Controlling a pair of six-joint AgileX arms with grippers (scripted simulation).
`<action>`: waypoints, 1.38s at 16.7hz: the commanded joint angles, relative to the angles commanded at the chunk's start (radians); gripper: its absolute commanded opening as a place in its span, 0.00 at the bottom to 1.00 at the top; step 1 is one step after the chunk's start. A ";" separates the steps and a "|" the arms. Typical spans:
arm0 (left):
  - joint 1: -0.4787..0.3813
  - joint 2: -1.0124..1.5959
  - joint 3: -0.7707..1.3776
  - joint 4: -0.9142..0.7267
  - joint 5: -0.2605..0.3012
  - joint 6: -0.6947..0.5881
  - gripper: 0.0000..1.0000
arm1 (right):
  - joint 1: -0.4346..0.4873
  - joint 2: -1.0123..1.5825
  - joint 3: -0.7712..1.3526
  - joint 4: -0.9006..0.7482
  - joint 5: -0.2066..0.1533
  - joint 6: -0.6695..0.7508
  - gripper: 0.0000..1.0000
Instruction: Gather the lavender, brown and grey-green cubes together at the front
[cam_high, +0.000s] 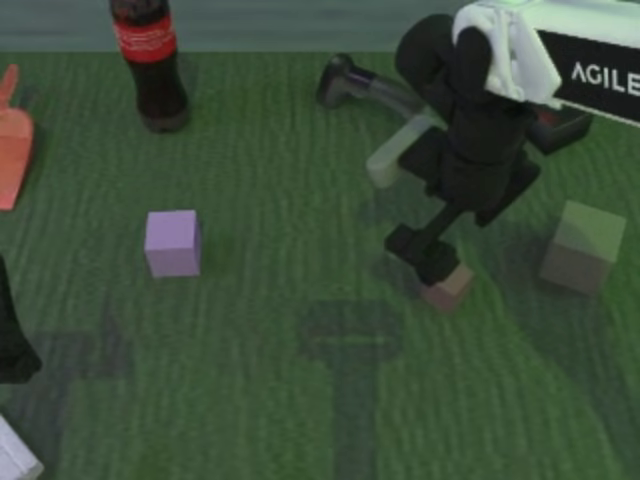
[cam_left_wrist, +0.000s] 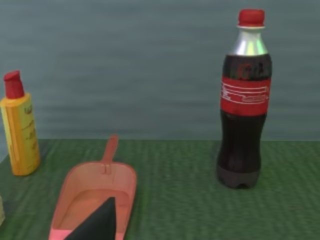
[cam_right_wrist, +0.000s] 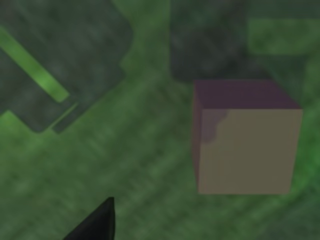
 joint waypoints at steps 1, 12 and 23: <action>0.000 0.000 0.000 0.000 0.000 0.000 1.00 | 0.000 0.000 0.000 0.000 0.000 0.000 1.00; 0.000 0.000 0.000 0.000 0.000 0.000 1.00 | 0.001 0.122 -0.164 0.287 0.001 0.003 1.00; 0.000 0.000 0.000 0.000 0.000 0.000 1.00 | 0.001 0.125 -0.168 0.292 0.001 0.003 0.47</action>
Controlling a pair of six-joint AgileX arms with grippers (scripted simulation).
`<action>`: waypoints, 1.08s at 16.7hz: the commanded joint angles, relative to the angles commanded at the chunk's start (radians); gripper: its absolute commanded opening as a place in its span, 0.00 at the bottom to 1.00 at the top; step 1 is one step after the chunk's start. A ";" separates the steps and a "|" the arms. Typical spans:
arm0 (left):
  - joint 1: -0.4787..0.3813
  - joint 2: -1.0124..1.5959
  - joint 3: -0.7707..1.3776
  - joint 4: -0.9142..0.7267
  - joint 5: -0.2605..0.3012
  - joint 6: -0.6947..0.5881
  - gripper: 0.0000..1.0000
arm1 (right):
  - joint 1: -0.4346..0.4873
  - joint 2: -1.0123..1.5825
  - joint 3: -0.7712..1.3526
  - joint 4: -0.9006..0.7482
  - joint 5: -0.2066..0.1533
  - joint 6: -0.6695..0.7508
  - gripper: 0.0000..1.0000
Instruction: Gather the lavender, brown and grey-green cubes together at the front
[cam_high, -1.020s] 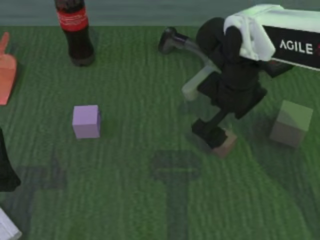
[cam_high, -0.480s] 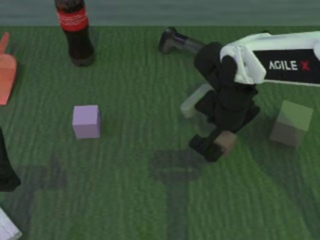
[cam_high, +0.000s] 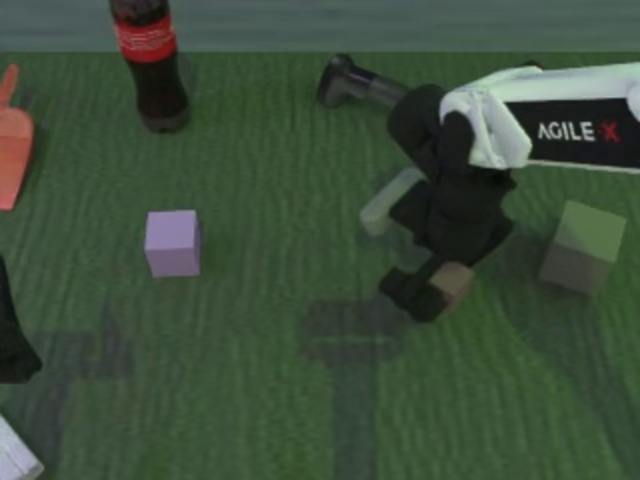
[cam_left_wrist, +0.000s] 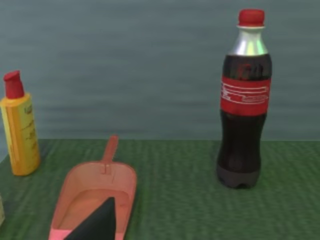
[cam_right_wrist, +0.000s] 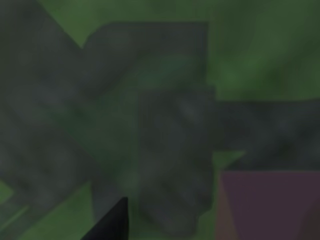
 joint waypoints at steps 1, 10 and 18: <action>0.000 0.000 0.000 0.000 0.000 0.000 1.00 | 0.000 0.000 0.000 0.000 0.000 0.000 0.40; 0.000 0.000 0.000 0.000 0.000 0.000 1.00 | 0.000 0.000 0.000 0.000 0.000 0.000 0.00; 0.000 0.000 0.000 0.000 0.000 0.000 1.00 | 0.003 -0.053 0.040 -0.058 -0.011 0.006 0.00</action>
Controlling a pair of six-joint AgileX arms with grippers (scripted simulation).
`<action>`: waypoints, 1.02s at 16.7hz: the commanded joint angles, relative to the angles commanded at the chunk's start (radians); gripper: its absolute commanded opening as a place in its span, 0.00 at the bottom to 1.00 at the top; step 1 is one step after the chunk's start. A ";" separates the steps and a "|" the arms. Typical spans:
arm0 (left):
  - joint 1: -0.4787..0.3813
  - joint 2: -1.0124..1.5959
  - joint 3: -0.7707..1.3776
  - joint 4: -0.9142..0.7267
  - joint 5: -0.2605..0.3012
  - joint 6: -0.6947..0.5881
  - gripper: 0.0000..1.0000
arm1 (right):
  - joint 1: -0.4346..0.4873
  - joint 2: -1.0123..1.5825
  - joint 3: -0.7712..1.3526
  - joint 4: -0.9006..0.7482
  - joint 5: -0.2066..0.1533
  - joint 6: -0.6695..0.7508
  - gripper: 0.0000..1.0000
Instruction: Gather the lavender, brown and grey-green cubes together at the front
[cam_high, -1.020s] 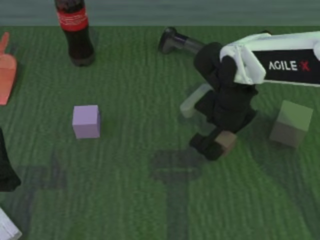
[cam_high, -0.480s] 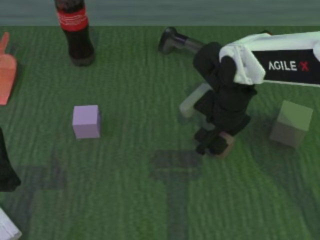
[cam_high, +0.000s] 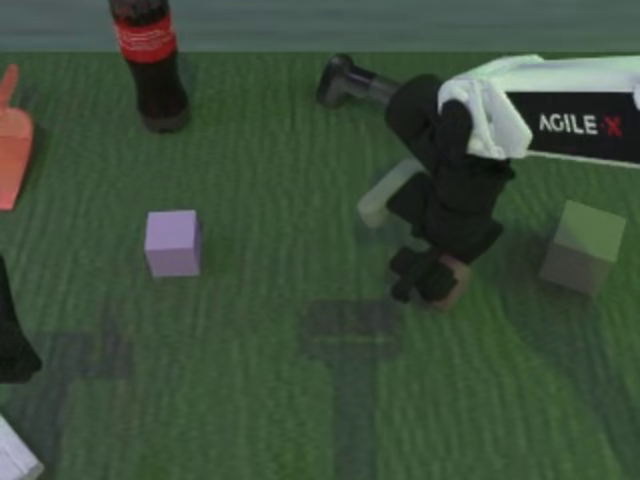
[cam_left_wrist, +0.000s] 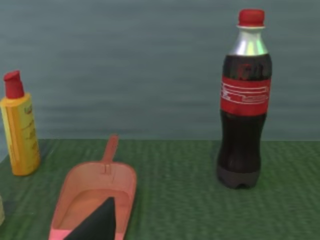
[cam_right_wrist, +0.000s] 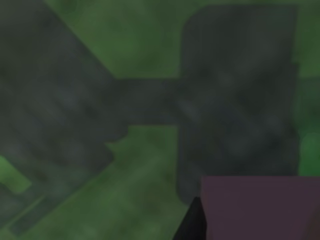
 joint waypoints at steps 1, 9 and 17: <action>0.000 0.000 0.000 0.000 0.000 0.000 1.00 | 0.000 -0.012 0.020 -0.035 0.000 0.001 0.00; 0.000 0.000 0.000 0.000 0.000 0.000 1.00 | 0.004 -0.078 0.107 -0.188 -0.001 0.001 0.00; 0.000 0.000 0.000 0.000 0.000 0.000 1.00 | 0.069 -0.196 -0.042 -0.166 -0.009 -0.198 0.00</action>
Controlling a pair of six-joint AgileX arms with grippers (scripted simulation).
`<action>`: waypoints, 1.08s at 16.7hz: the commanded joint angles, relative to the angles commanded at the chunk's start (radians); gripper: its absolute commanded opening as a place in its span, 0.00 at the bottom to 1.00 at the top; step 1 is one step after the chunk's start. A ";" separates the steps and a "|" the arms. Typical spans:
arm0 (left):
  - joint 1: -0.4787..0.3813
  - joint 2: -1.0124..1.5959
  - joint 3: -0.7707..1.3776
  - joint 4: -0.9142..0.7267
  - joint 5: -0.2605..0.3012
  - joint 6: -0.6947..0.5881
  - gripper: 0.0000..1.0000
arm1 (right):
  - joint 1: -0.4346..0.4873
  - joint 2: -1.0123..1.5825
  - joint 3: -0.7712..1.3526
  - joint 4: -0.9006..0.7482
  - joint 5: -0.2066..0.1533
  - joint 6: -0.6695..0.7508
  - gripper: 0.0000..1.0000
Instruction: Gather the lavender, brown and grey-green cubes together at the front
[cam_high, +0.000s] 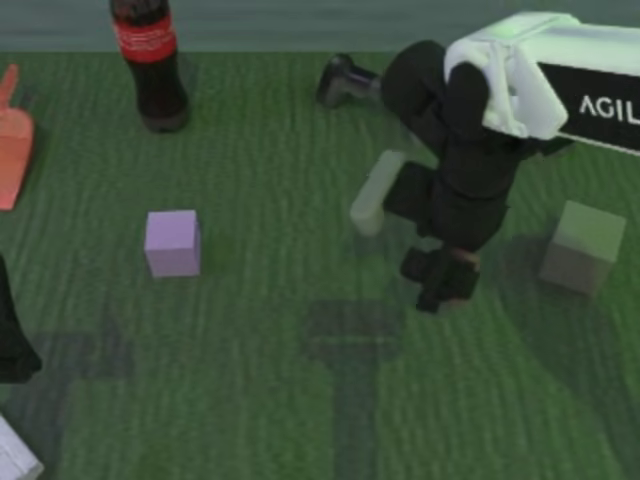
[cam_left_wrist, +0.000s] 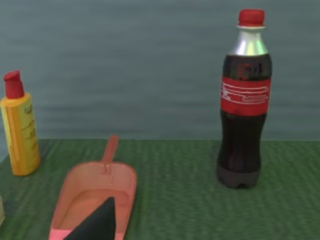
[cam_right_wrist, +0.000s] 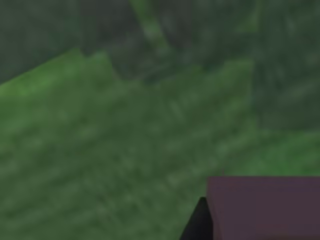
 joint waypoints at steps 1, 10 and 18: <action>0.000 0.000 0.000 0.000 0.000 0.000 1.00 | 0.017 -0.031 -0.039 0.005 -0.002 -0.050 0.00; 0.000 0.000 0.000 0.000 0.000 0.000 1.00 | 0.116 -0.213 -0.256 0.037 -0.013 -0.338 0.00; 0.000 0.000 0.000 0.000 0.000 0.000 1.00 | 0.114 -0.153 -0.344 0.186 -0.013 -0.334 0.00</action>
